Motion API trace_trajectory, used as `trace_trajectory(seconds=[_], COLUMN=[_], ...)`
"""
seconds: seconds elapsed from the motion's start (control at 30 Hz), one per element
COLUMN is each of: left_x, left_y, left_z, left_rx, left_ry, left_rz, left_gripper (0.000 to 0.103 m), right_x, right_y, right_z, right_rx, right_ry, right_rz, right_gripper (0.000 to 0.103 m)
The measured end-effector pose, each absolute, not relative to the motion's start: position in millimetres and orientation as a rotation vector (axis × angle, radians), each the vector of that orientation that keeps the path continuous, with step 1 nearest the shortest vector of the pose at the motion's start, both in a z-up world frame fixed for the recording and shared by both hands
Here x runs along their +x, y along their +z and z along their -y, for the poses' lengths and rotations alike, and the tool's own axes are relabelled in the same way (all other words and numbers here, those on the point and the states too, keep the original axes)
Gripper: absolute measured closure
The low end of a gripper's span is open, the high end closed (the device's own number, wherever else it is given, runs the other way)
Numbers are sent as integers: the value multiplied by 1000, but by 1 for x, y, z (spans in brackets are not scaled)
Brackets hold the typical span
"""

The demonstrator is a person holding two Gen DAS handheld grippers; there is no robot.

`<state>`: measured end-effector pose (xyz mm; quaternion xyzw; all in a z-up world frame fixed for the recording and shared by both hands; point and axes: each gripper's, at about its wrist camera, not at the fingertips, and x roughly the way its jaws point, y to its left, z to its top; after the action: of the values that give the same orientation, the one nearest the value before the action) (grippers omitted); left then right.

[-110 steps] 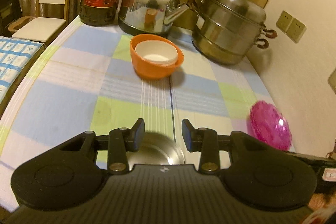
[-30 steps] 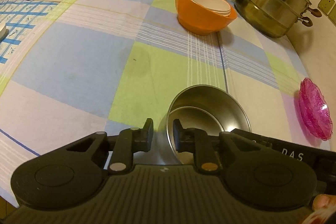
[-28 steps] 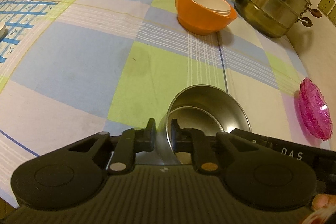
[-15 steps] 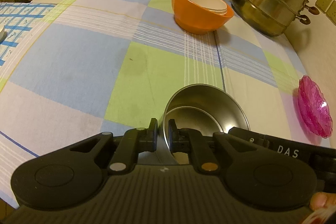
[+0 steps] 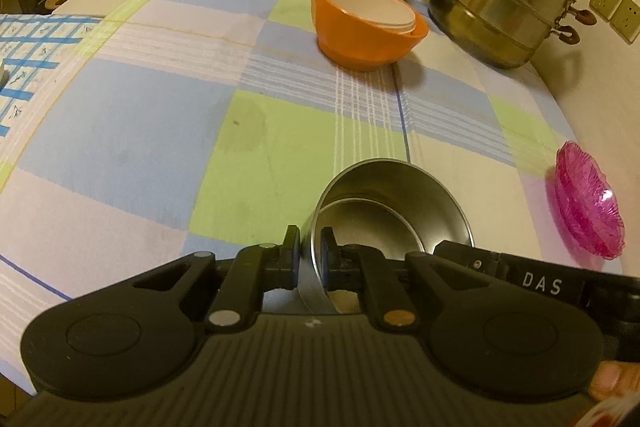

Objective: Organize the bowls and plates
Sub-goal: 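Lift the steel bowl and carry it over the orange bowl stack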

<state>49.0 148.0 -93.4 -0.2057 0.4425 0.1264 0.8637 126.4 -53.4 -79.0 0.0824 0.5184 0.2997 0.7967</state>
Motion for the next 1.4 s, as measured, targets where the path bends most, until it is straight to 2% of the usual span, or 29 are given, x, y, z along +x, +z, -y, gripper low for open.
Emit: trace_trajectory(seconds=[0.6,1.4], left_x=[83,186], left_y=[-54,-11], left_z=[-141,-190], left_rx=[-387,-398], left_ry=[224,204], left_rz=[-859,-714], left_gripper=[95,95], right_x=[149,258], right_y=[-43,10], right_z=[65,21], right_rx=[207,221], right_ry=[629,652], right_rz=[-1042,-891], right_gripper=[95,95])
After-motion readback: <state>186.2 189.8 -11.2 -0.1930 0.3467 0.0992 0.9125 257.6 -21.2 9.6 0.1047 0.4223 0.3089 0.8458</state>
